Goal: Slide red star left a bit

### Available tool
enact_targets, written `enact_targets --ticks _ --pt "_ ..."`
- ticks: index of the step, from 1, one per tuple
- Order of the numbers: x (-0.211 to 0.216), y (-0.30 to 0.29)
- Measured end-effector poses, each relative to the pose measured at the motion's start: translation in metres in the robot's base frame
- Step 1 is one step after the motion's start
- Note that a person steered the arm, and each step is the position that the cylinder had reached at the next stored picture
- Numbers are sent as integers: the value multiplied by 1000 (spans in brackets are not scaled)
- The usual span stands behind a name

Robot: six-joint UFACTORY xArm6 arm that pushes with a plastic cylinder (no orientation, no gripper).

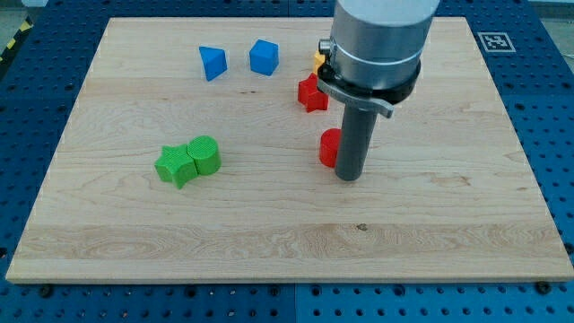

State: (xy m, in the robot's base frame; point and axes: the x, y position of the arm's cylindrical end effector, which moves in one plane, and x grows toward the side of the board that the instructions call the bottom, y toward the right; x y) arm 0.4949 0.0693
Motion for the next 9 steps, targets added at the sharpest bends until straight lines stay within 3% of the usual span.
enact_targets --ticks 2,3,4,5,9 --pt "-17 17" --pt "-21 59" --pt "-55 66" --pt "-86 61" --pt "-102 50"
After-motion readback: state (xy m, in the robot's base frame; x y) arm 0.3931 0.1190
